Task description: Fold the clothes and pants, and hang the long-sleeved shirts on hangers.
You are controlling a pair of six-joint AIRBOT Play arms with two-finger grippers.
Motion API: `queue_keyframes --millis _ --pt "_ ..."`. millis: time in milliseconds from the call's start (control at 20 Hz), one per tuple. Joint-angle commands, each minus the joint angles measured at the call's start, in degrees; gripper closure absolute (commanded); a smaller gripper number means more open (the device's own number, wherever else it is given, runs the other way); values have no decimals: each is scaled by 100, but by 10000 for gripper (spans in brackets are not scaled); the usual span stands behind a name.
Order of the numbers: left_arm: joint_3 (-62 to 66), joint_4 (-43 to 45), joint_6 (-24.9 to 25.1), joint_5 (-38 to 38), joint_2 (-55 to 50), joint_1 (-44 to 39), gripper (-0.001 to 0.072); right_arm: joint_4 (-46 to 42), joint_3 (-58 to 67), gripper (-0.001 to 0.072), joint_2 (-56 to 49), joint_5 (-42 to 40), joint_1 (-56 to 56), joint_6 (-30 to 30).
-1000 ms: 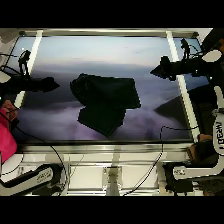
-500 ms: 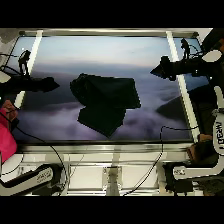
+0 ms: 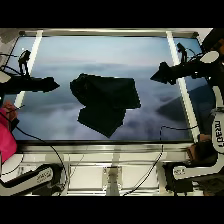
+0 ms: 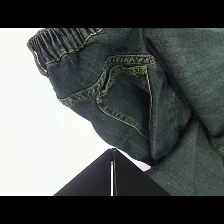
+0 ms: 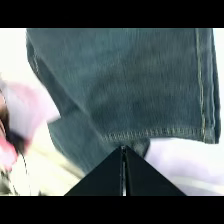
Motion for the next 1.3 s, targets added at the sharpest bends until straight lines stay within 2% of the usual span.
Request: queue_keyframes --millis 0,100,350,450,650,750,800,850,900,950,1000,1250 --pt "-2 -2 2 2 -4 -11 670 208 -4 693 -313 796 -4 -308" --pt "-2 0 2 2 -4 -11 670 376 -4 692 -522 1023 2 -352" --pt "-4 -7 0 2 -4 -35 670 369 -4 692 -721 1012 11 -474" --pt "-9 -153 2 229 -37 -83 671 391 -4 692 -820 1019 11 -472" --pt "-7 -1947 116 415 -632 -105 672 413 -4 691 -1069 1032 11 -452" --pt "-7 -2433 310 415 -1078 -105 664 96 -4 681 -1141 876 26 -444" --pt "-7 -2483 308 415 -1248 -105 659 -181 -4 605 -1147 719 48 -343" --pt "-7 -2479 310 420 -1394 -103 653 -483 -4 417 -1150 531 63 -87" --pt "-7 -2481 308 422 -1508 -103 518 -737 -4 375 -1158 409 81 33" --pt "-7 -2481 308 435 -1600 -103 329 -874 -4 376 -1178 341 85 70" --pt "-7 -2481 308 435 -1663 -103 296 -874 -4 374 -1244 372 83 116" --pt "-7 -2483 308 435 -1696 -105 295 -782 -4 364 -1941 654 83 177"
